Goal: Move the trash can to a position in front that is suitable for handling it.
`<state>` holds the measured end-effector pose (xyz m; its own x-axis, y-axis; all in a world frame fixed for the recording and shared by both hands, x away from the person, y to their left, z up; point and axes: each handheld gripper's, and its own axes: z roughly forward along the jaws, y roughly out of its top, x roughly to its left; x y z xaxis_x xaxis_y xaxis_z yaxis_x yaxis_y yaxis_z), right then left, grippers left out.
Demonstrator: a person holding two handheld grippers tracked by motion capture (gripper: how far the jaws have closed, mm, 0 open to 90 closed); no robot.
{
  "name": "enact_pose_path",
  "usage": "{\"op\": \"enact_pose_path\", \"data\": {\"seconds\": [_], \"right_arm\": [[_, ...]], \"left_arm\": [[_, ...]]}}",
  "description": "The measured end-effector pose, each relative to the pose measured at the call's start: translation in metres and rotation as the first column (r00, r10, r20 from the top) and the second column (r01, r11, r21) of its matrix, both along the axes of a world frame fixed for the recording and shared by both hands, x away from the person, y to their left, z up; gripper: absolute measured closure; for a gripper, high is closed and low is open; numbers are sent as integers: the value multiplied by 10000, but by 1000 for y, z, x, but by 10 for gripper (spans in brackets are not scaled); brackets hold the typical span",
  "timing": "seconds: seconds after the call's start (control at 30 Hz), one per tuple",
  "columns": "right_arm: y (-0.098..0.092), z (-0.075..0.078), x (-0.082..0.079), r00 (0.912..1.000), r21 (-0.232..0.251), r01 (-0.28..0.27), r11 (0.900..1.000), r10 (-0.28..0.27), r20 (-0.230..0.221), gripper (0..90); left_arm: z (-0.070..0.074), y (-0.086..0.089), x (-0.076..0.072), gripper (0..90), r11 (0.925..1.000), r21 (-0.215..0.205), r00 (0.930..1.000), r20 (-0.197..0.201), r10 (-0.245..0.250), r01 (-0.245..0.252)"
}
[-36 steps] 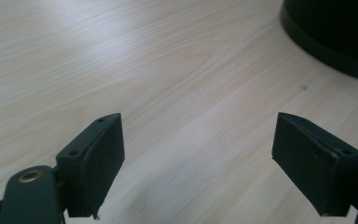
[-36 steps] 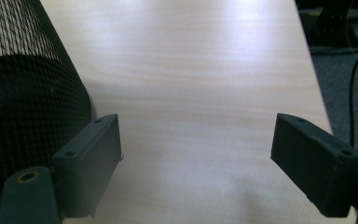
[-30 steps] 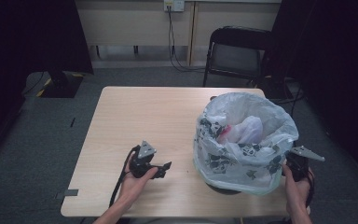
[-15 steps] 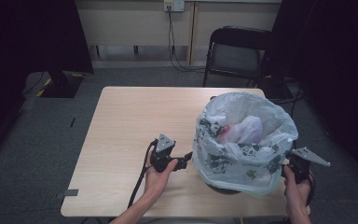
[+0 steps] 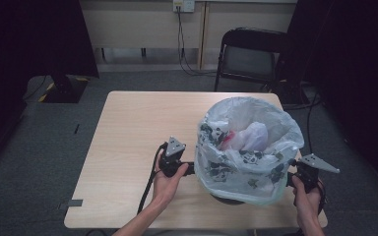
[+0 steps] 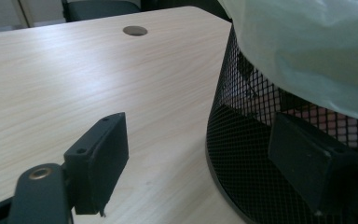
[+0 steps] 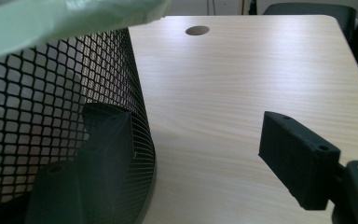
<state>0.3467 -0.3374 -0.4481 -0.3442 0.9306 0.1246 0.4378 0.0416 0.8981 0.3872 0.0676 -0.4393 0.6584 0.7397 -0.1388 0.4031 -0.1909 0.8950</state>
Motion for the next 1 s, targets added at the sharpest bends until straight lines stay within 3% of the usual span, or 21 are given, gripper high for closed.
{"op": "enact_pose_path", "data": {"seconds": [0.1,0.17,0.2,0.23,0.3,0.63,0.8,1.0], "right_arm": [[8,1,2,9997,120,-217,9997,216,63,261],[12,2,3,9993,268,-373,9989,371,72,263],[15,2,4,9992,416,-391,9984,390,34,264],[15,2,4,9992,416,-391,9984,390,34,264],[22,2,4,9983,547,-575,9968,575,3,285],[53,6,7,9933,216,-1155,9931,1156,-31,329],[73,7,11,9848,237,-1727,9847,1730,-134,330],[96,7,15,9723,214,-2326,9723,2330,-178,330]], "left_arm": [[0,4,2,209,9999,31,9999,-11,117,-117],[0,11,5,219,9999,-40,9997,-219,112,-113],[0,18,5,236,9994,-323,9987,-506,-92,75],[0,18,5,239,9994,-323,9987,-506,-92,75],[0,29,3,236,9997,2,9990,-366,-261,262],[4,58,-2,317,9998,178,9979,-644,-119,131],[6,82,-8,310,9989,457,9983,-578,-10,36],[6,108,-15,307,9988,361,9966,-748,359,-332]]}}
